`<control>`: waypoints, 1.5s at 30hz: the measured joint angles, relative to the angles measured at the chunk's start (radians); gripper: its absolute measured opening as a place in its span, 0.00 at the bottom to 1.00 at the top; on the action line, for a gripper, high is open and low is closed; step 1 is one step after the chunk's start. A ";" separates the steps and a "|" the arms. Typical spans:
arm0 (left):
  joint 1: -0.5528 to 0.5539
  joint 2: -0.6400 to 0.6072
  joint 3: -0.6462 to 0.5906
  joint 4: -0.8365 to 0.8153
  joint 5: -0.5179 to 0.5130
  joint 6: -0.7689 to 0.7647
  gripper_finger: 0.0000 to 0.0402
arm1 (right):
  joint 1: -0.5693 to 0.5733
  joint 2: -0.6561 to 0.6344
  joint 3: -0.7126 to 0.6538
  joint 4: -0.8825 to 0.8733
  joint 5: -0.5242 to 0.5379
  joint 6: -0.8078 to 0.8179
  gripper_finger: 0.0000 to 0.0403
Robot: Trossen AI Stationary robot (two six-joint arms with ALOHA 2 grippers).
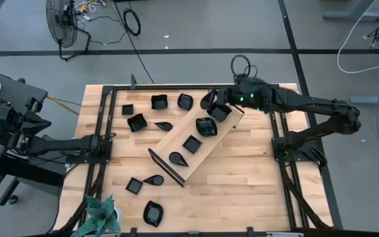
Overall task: Pick & Place Mini shaped plates
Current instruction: Stack the black teardrop shaped plate on top of the black teardrop shaped plate on the shelf
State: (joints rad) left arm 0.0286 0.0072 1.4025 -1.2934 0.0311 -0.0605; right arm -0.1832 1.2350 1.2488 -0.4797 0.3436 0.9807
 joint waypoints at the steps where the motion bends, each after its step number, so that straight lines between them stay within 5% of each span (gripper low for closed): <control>1: 0.000 0.000 0.000 0.000 0.000 0.000 0.06 | 0.029 0.007 0.000 0.014 0.023 0.028 0.00; 21: 0.000 0.000 0.000 0.000 0.000 0.000 0.06 | 0.384 0.100 -0.066 0.304 0.353 0.419 0.00; 31: 0.000 0.000 0.000 0.000 0.000 0.000 0.06 | 0.538 0.159 -0.166 0.464 0.600 0.770 0.00; 38: 0.000 0.000 0.000 0.000 0.000 0.000 0.06 | 0.556 0.318 -0.143 0.785 0.697 0.786 0.00; 45: 0.000 0.000 0.000 0.000 0.000 0.000 0.06 | 0.558 0.428 0.016 0.737 0.717 0.737 0.00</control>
State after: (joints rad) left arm 0.0288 0.0071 1.4025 -1.2934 0.0309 -0.0605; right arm 0.3748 1.6629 1.2647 0.2569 1.0611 1.7175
